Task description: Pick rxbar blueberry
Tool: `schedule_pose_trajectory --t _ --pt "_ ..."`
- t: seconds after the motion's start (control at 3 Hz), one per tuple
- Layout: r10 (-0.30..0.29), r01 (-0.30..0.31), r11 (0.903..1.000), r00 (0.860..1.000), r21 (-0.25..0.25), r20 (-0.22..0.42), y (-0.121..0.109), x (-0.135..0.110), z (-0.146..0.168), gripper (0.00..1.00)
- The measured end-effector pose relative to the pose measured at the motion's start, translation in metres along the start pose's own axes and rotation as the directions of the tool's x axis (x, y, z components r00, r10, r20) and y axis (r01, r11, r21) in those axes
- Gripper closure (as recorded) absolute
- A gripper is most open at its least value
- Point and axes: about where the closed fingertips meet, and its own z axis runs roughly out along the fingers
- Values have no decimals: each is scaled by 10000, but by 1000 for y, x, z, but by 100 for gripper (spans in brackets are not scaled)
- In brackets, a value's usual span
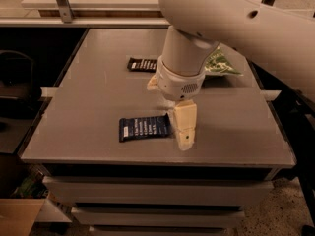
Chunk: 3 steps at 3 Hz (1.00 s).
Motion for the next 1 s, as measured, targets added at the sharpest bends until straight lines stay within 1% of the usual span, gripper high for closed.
schedule_pose_trajectory --t 0.33,1.0 --pt "-286 291 9994 9992 -177 271 -8 -14 14 0" --pt "-877 897 9957 9934 -241 738 -13 -47 29 0"
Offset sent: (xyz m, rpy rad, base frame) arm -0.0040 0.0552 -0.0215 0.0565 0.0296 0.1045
